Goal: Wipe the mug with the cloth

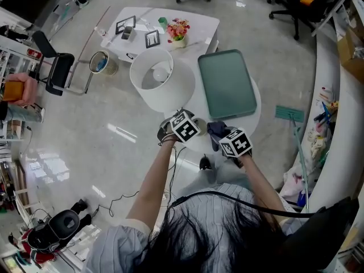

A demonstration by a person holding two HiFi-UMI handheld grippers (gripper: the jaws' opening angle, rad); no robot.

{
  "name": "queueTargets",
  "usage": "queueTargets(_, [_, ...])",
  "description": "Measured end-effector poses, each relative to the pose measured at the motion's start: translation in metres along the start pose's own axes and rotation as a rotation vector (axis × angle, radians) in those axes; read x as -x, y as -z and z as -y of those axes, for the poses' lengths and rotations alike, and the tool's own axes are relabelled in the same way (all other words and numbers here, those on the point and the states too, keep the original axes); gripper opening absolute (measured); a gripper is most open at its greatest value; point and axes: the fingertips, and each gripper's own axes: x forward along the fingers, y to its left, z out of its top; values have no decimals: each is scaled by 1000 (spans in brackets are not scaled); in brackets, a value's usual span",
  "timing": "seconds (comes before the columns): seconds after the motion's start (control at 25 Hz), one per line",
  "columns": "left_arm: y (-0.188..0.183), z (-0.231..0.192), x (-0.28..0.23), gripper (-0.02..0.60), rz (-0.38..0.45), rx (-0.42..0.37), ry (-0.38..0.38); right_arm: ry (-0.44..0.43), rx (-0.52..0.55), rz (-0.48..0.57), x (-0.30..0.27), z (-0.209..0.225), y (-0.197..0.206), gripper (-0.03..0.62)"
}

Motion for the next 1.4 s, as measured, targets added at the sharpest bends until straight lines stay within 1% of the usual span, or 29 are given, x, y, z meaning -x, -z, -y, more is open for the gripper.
queueTargets(0.04, [0,0,-1,72,-3,5,-4,0,-2,0,0,0,0,80])
queueTargets(0.12, [1,1,-2,38,5,39,-9,2,-4,-1,-1,0,1,80])
queueTargets(0.36, [7,1,2,38,63,239,-53,12,-17,3,-4,-2,3,80])
queueTargets(0.48, [10,0,5,39,104,377,-75,15,-24,7,-5,-3,4,80])
queueTargets(0.56, [14,-2,9,40,127,492,-96,17,-28,8,-5,-4,5,80])
queueTargets(0.64, [20,-10,18,40,141,614,-136,18,-33,8,-5,-5,6,80])
queueTargets(0.76, [23,-11,22,40,188,780,-135,18,-40,11,-6,-8,7,80])
queueTargets(0.8, [24,-10,22,40,195,817,-136,19,-42,12,-6,-9,7,80])
queueTargets(0.96, [30,-6,24,40,203,923,-164,25,-57,17,-7,-12,9,80])
queueTargets(1.04, [33,-4,24,40,218,1002,-169,27,-66,22,-8,-13,9,80])
queueTargets(1.12, [36,-2,22,40,249,1121,-153,30,-74,26,-9,-14,9,80])
queueTargets(1.28, [39,6,18,40,337,1441,-58,36,-97,32,-10,-15,10,80])
queueTargets(1.32, [38,9,17,40,355,1505,-37,36,-101,33,-10,-15,10,80])
queueTargets(1.36, [38,12,17,40,367,1554,-24,38,-105,34,-10,-15,10,80])
queueTargets(1.4, [37,14,17,40,374,1585,-18,40,-108,35,-10,-15,10,80])
